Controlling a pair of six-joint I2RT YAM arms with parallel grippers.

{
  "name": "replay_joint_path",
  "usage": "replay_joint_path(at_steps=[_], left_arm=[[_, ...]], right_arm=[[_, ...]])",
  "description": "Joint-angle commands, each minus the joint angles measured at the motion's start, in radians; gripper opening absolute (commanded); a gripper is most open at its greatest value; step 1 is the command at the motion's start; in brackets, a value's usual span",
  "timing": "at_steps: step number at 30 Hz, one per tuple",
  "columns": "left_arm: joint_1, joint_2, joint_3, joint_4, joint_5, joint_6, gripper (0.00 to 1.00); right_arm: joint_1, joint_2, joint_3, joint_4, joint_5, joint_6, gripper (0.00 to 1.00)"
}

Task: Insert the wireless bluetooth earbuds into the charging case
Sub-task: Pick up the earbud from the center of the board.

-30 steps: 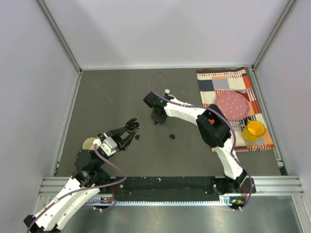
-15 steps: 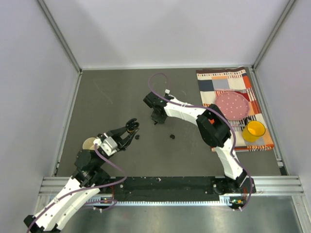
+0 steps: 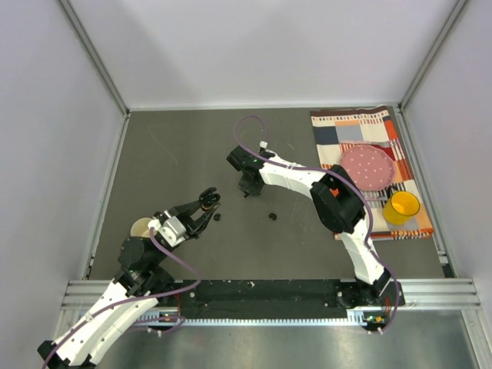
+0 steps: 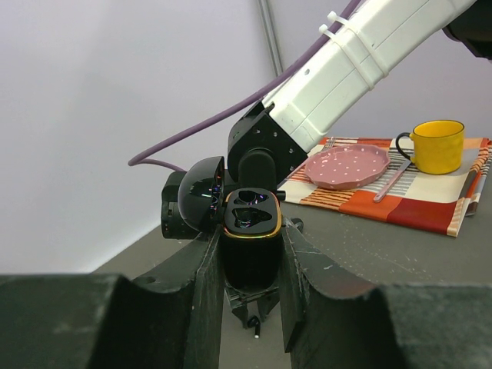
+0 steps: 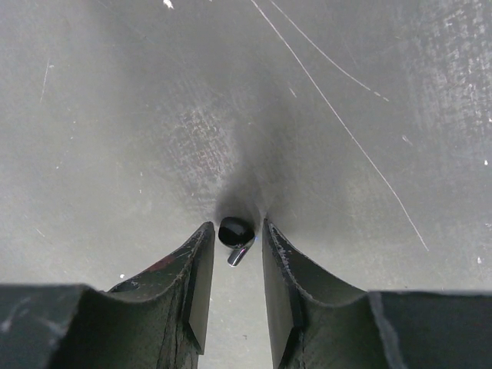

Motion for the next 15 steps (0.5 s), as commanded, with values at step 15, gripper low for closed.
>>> replay_joint_path(at_steps=[15], left_arm=[[-0.002,-0.006,0.033,0.03,-0.019,0.009,0.0]], right_arm=[[0.017,0.064,0.047,-0.013,-0.02,-0.043,0.24]])
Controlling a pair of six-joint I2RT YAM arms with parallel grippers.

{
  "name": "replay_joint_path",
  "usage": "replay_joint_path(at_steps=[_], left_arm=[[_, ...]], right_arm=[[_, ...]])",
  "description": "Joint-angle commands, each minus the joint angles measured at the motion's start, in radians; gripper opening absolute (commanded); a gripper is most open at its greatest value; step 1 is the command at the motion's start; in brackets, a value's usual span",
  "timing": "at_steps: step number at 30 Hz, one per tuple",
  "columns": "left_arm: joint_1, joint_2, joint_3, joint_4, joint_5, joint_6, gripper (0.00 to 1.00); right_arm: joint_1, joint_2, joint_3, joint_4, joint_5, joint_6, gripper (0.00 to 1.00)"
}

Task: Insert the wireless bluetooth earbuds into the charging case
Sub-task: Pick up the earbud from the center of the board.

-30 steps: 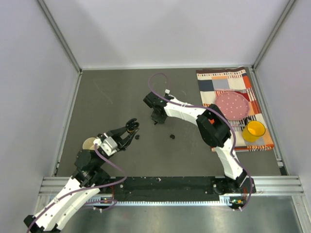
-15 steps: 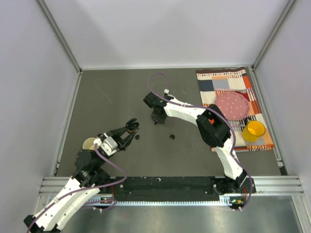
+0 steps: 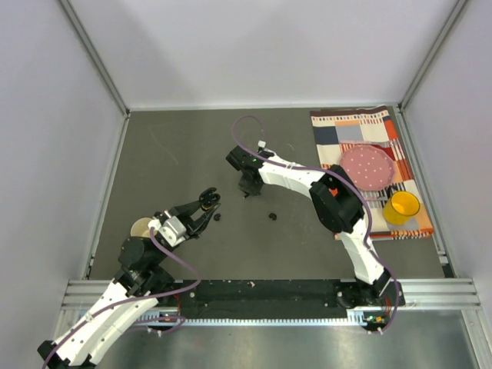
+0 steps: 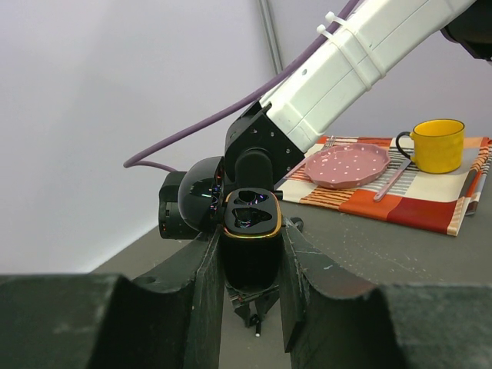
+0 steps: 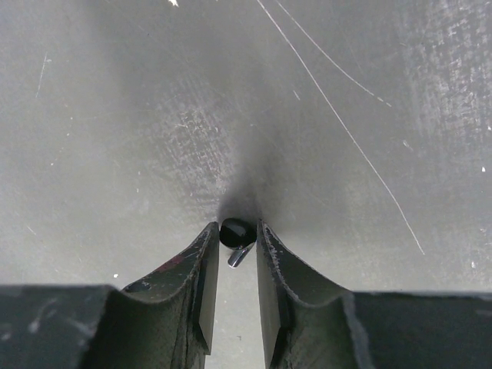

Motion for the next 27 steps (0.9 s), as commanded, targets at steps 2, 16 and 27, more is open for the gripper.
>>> replay_joint_path(at_steps=[2,16,27], left_arm=[[-0.002,-0.004,0.033,0.033,-0.017,0.009,0.0],[-0.001,0.006,0.046,0.05,-0.026,-0.02,0.0],[-0.002,0.115,0.078,0.13,-0.046,-0.112,0.0]], right_arm=[[0.017,0.048,0.023,0.001,-0.017,-0.006,0.2],[0.006,-0.226,-0.159,0.104,0.19,-0.261,0.0],[0.024,-0.841,-0.716,0.774,0.279,-0.696,0.0]])
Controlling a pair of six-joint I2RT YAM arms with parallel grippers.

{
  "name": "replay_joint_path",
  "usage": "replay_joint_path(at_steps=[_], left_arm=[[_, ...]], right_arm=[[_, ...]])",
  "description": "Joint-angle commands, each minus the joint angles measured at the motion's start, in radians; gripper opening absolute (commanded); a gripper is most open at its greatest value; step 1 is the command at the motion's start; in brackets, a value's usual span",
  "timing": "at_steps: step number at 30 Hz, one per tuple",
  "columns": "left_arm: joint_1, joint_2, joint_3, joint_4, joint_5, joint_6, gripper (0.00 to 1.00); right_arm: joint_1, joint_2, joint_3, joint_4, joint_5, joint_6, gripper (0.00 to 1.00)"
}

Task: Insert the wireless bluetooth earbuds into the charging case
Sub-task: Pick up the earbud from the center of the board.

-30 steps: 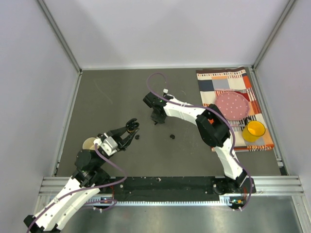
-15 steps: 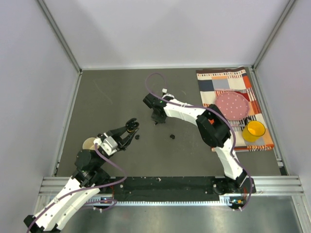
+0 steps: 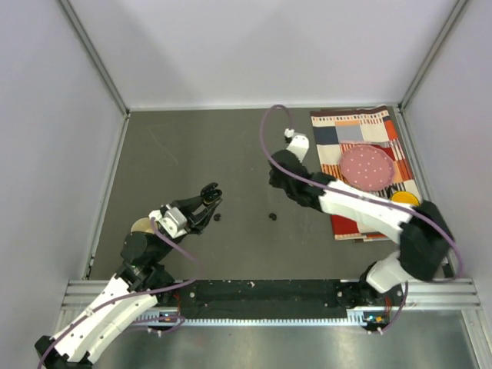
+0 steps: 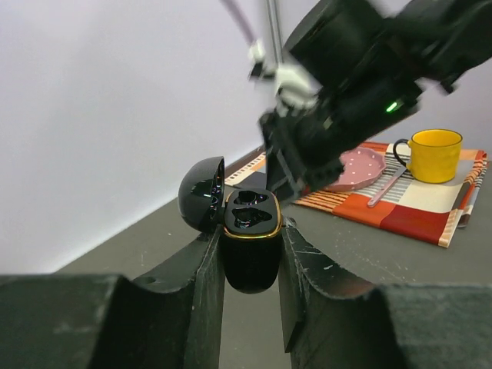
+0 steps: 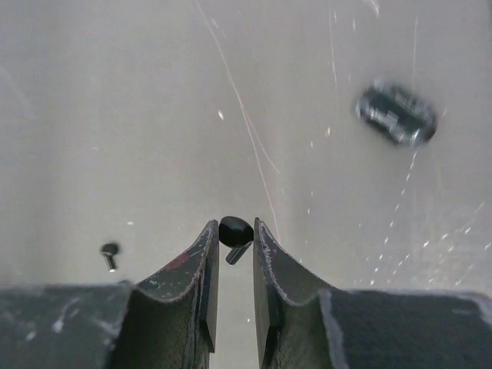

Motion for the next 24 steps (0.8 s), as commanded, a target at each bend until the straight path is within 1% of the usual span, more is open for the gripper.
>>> replay_joint_path(at_steps=[1,2,3,5,6,10,12,14,15,17,24], left_arm=[[-0.002,0.062,0.054,0.113,-0.015,-0.068,0.0],[-0.002,0.073,0.056,0.131,-0.009,-0.073,0.0],[-0.002,0.096,0.062,0.14,0.003,-0.077,0.0],[-0.002,0.121,0.067,0.174,0.014,-0.102,0.0],[-0.002,0.144,0.07,0.183,0.017,-0.111,0.0],[-0.002,0.193,0.077,0.237,0.038,-0.128,0.0],[-0.002,0.216,0.077,0.269,0.045,-0.169,0.0],[-0.002,0.233,0.079,0.289,0.046,-0.179,0.0],[-0.002,0.25,0.081,0.304,0.051,-0.188,0.0],[-0.002,0.27,0.091,0.315,0.069,-0.192,0.0],[-0.002,0.34,0.12,0.337,0.132,-0.203,0.0]], right_arm=[[0.022,-0.219,-0.121,0.356,0.064,-0.292,0.0],[0.027,-0.269,-0.129,0.378,0.049,-0.332,0.0],[0.033,-0.29,-0.131,0.387,0.044,-0.411,0.0],[0.04,-0.343,-0.126,0.395,0.041,-0.47,0.0],[0.049,-0.36,-0.129,0.408,0.029,-0.532,0.0],[0.076,-0.435,-0.122,0.45,-0.039,-0.652,0.0],[0.098,-0.472,-0.118,0.479,-0.062,-0.711,0.0],[0.114,-0.495,-0.12,0.507,-0.089,-0.748,0.0],[0.143,-0.508,-0.117,0.523,-0.089,-0.798,0.0],[0.171,-0.515,-0.114,0.54,-0.096,-0.837,0.0],[0.295,-0.505,-0.114,0.594,-0.119,-1.001,0.0]])
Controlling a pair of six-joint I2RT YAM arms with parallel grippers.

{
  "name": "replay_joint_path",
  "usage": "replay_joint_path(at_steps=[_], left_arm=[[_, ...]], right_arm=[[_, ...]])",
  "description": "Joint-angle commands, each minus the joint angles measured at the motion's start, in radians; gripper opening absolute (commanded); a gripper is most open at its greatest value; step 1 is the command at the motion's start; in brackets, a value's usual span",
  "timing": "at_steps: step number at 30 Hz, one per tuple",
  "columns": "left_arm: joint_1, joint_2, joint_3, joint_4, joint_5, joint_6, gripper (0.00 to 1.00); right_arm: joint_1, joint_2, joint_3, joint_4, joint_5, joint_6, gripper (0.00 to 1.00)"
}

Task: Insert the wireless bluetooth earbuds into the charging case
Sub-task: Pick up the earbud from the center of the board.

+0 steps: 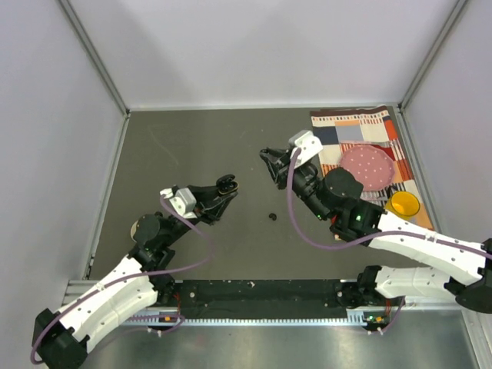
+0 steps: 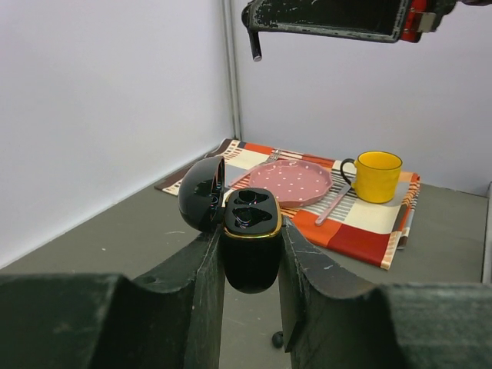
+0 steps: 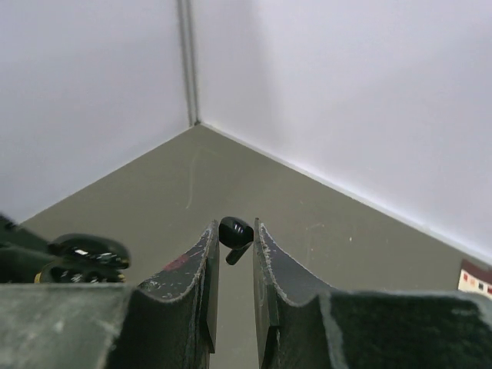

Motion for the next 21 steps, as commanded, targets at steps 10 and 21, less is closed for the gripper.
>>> replay_joint_path(at_steps=[10,21], left_arm=[[-0.002,0.013,0.036,0.108,0.054,-0.012,0.0],[-0.002,0.001,0.025,0.107,0.054,-0.006,0.0]], right_arm=[[0.197,0.031,-0.003,0.118,0.002,-0.237,0.0],[0.238,0.071,0.003,0.086,-0.09,-0.171,0.0]])
